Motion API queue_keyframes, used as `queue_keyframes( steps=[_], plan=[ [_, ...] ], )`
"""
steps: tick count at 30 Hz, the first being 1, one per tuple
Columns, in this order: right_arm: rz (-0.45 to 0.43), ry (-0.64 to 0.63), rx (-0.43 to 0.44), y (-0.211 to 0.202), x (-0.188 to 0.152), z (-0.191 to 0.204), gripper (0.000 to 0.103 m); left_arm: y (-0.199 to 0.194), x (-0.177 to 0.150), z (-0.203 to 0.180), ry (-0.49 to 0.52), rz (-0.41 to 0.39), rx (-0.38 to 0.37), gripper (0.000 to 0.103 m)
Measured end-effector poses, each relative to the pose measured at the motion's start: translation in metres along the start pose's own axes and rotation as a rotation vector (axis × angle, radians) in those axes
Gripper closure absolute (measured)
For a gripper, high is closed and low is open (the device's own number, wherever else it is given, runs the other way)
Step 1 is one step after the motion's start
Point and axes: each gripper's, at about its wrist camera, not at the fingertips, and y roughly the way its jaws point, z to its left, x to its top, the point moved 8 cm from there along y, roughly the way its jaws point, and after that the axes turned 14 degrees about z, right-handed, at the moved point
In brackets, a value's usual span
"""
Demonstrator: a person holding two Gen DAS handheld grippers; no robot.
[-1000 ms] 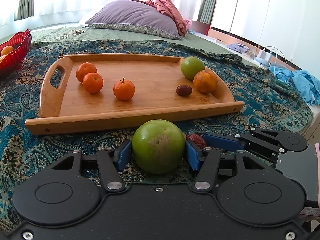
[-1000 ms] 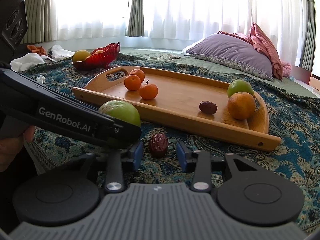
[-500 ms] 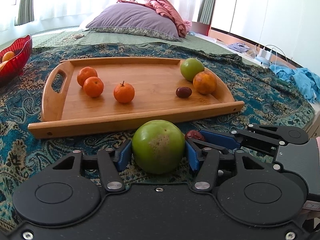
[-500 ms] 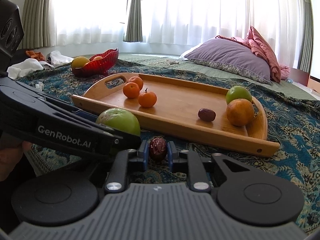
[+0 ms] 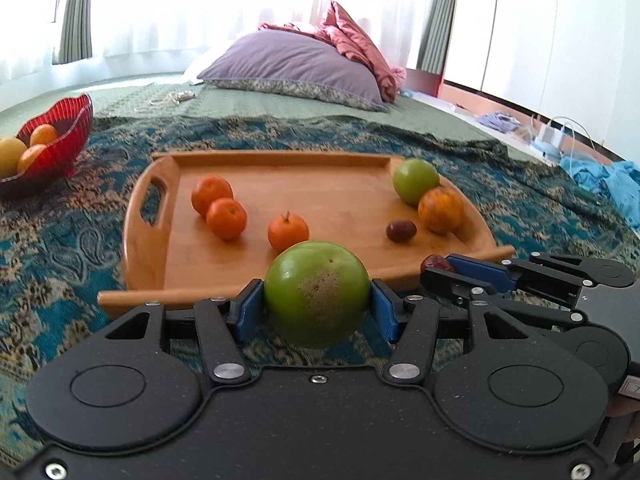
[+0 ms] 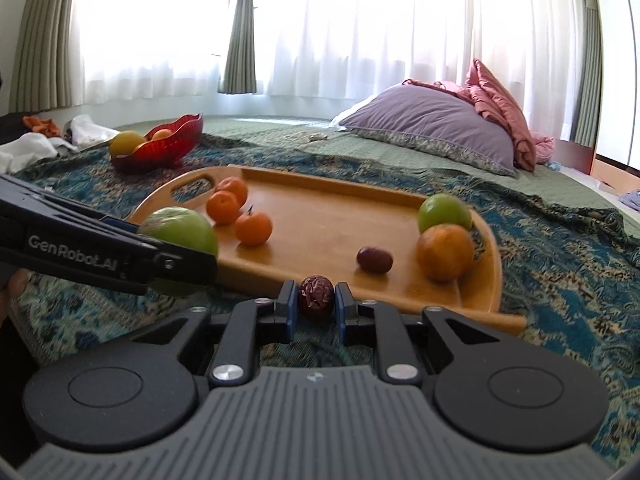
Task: Organize fruits
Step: 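Lower the green fruit and date onto the tray and open both tools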
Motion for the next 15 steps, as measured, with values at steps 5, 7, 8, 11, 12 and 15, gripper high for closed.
queue_keyframes(
  steps=[5,7,8,11,12,15],
  plan=[
    [-0.022,0.036,-0.019,0.002,0.014,-0.009,0.079,-0.004,0.016,0.002,-0.003,-0.034,0.015,0.049],
    [-0.027,0.055,-0.023,0.004,0.020,-0.013,0.079,-0.004,0.022,0.003,-0.004,-0.042,0.020,0.049],
    [-0.030,0.062,-0.024,0.004,0.023,-0.014,0.079,-0.003,0.026,0.003,-0.006,-0.045,0.022,0.049],
    [-0.038,0.082,-0.024,0.007,0.031,-0.018,0.079,0.000,0.036,0.005,-0.017,-0.047,0.027,0.049],
    [-0.041,0.086,-0.025,0.008,0.034,-0.019,0.079,0.001,0.039,0.006,-0.021,-0.047,0.028,0.049],
    [-0.055,0.101,-0.032,0.010,0.044,-0.024,0.079,0.004,0.048,0.008,-0.031,-0.050,0.032,0.049]
  ],
)
